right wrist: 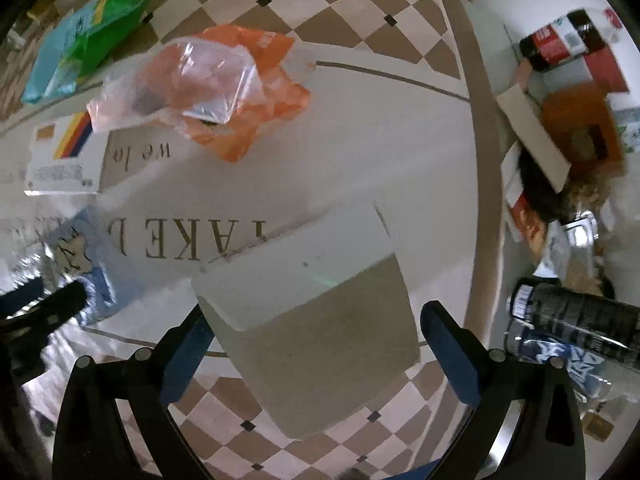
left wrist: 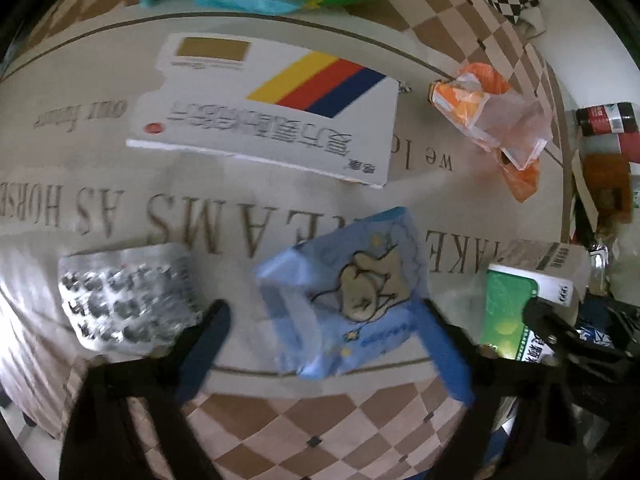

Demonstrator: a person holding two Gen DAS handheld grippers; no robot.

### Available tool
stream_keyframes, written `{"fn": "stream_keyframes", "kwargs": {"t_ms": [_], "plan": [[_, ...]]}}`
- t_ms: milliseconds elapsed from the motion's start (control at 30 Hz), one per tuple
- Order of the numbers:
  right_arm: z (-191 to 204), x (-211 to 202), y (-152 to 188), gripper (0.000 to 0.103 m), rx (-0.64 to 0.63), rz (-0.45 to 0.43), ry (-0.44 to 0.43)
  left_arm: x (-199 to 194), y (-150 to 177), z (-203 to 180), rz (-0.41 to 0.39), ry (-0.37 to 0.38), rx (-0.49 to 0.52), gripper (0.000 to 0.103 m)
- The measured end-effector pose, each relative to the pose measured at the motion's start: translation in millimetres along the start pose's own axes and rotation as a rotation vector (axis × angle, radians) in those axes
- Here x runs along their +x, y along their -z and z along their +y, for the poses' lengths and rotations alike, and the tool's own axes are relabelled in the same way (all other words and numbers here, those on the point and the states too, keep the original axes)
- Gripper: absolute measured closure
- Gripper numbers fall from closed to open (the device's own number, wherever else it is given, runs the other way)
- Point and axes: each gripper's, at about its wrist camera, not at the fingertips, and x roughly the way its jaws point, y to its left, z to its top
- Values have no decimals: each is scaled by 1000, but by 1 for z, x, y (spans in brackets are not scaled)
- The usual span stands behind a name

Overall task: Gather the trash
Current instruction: 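Grasp the blue printed wrapper with left tool while right tool grasps the white box, then carry wrapper and white box over the bin and open left tool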

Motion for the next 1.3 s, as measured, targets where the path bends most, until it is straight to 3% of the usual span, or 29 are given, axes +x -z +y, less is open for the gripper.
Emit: {"fn": "stream_keyframes", "kwargs": {"t_ms": [300,467,500,567,667,967,1167,1300], "plan": [[-11,16,-7,1,1,41,-55,-6,2,-12,-69,-44,42,73],[-6,26,-10,2,16,50,-65,-12,11,-10,-94,-69,63,82],[-5,28,-9,9,19,50,-68,-15,13,-9,-99,-72,68,84],[-4,30,-7,18,27,51,-59,-21,18,-7,-112,-80,79,85],[-6,28,-3,24,41,36,-66,-31,25,-3,-138,-97,100,87],[9,-6,37,28,130,-72,-87,-84,64,16,-251,-148,171,88],[26,-41,99,29,194,-183,-97,-116,116,48,-340,-178,212,88],[60,-71,145,29,211,-284,-95,-140,158,75,-416,-196,240,88]]}}
